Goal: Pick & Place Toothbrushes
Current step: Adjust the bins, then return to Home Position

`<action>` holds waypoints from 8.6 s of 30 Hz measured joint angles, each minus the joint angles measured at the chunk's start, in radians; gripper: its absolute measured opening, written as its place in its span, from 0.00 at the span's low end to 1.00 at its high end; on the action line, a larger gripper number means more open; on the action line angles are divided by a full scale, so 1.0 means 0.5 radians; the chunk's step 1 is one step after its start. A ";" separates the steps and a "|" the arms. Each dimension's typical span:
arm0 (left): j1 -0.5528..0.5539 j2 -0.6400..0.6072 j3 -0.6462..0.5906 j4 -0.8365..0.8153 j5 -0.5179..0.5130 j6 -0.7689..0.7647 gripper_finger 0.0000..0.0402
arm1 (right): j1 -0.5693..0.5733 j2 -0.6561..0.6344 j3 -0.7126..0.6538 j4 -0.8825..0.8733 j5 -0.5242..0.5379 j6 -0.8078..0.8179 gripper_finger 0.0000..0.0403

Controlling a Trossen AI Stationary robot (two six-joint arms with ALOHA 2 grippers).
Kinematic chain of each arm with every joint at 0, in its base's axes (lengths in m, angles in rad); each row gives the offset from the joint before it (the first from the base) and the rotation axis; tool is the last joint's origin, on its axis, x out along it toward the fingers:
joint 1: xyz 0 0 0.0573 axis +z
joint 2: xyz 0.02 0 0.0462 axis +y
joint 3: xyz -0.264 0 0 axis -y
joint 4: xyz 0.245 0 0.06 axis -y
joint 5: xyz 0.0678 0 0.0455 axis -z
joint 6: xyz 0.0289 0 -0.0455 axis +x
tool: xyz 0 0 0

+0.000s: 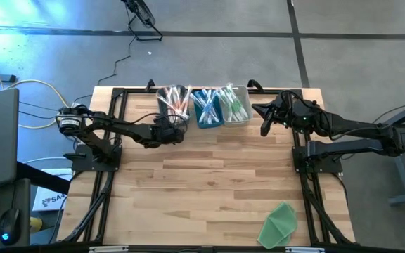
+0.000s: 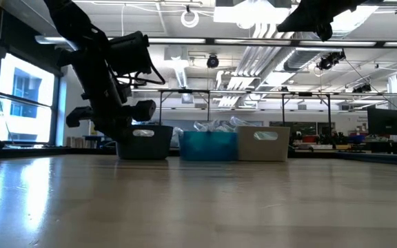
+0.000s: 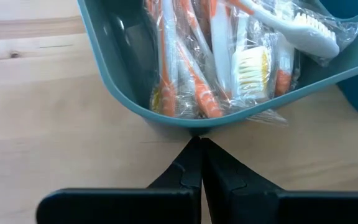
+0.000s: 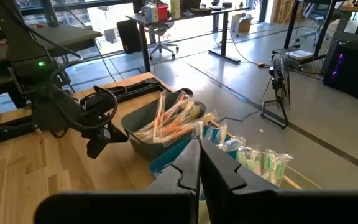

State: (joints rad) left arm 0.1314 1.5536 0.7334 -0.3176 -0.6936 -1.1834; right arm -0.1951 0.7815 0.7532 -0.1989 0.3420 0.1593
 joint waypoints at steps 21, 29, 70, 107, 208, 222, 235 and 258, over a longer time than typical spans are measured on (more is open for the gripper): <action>-0.019 -0.259 -0.001 0.251 0.360 0.230 0.00 | 0.000 0.000 0.000 -0.005 0.000 -0.014 0.01; -0.012 -0.259 -0.016 0.175 0.077 0.263 0.00 | -0.019 0.000 0.000 -0.004 0.000 -0.021 0.01; -0.171 0.203 0.182 1.232 0.314 0.525 0.00 | -0.021 -0.014 0.001 -0.172 -0.114 -0.014 0.01; -0.069 0.615 0.769 0.996 0.233 0.800 0.00 | -0.021 -0.055 0.001 -0.211 -0.126 -0.050 0.01; -0.093 -3.100 -0.580 -0.060 0.967 2.386 0.00 | -0.020 -1.544 0.001 -0.867 -0.047 -0.116 0.01; -0.093 -3.095 -0.595 -0.119 0.967 2.307 0.00 | -0.020 -1.547 0.001 -0.814 -0.053 -0.096 0.01; -0.093 -3.093 -1.057 0.302 0.964 2.285 0.00 | -0.020 -1.544 -0.616 -0.118 -0.064 -0.063 0.01; -0.093 -3.095 -1.070 0.320 1.064 2.247 0.00 | -0.020 -1.548 -1.488 0.536 -0.428 0.164 0.01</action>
State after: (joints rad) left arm 0.0849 0.0063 0.1982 -0.1577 -0.1616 -0.0598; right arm -0.2051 0.0074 0.0093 0.0691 0.1282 0.2412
